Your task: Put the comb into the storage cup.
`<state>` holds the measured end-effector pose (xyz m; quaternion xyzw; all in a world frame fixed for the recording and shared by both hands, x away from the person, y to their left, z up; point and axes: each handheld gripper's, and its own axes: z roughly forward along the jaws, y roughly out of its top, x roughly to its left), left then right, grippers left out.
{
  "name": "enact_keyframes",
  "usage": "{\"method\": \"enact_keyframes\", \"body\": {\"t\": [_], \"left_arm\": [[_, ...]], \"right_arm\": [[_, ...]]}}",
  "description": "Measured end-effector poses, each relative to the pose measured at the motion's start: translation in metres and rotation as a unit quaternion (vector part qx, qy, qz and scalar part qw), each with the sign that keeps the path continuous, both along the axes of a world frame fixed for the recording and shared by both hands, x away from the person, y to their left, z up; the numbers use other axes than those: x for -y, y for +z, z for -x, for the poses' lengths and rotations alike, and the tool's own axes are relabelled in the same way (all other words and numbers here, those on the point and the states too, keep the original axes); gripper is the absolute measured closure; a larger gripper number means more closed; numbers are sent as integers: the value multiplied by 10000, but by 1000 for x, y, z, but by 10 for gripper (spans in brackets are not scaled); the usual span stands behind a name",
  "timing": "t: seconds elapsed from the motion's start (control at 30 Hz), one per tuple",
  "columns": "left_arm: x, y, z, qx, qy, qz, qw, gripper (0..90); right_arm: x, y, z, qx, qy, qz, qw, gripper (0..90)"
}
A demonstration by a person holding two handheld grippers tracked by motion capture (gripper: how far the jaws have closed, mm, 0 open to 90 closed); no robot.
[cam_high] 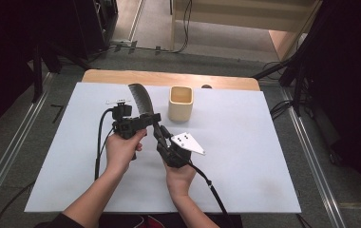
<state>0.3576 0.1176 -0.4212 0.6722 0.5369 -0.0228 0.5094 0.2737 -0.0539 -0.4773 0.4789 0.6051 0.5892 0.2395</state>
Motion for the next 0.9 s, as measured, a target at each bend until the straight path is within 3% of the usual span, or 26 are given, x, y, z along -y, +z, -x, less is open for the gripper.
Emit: {"method": "enact_keyframes", "body": {"t": [0.3, 0.9], "left_arm": [[-2, -4, -1, -152, 38, 112, 9998, 638], [-6, -7, -1, -336, 62, 485, 9982, 692]], "right_arm": [[-3, -1, 1, 22, 50, 26, 10000, 700], [-3, -3, -1, -1, 130, 20, 9999, 699]]}}
